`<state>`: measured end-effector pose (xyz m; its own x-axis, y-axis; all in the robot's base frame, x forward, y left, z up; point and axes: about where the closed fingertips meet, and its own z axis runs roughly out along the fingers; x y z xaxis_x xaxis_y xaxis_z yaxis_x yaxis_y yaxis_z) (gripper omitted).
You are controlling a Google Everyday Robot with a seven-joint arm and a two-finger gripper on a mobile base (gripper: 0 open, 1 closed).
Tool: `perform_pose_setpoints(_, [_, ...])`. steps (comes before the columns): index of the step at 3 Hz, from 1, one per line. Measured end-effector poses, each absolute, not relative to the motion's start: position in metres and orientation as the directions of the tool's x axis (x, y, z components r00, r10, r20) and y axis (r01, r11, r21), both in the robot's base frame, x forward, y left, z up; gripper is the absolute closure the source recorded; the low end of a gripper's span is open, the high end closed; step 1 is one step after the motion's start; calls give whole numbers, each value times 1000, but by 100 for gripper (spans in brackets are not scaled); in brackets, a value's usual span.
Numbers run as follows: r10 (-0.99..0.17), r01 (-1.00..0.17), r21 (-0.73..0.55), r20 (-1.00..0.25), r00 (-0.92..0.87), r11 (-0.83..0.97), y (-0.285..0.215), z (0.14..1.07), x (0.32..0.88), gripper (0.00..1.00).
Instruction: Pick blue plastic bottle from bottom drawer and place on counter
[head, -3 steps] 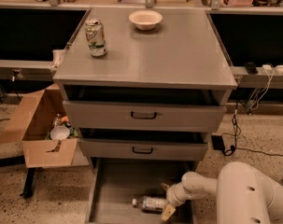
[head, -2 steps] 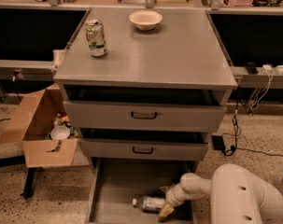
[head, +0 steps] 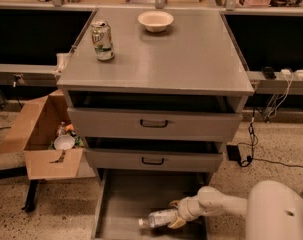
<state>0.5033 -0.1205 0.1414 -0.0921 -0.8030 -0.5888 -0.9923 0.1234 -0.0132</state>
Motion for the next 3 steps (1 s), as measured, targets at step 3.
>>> perform_pose_setpoints(3, [-695, -986, -127, -719, 13, 113, -135, 260, 481, 100])
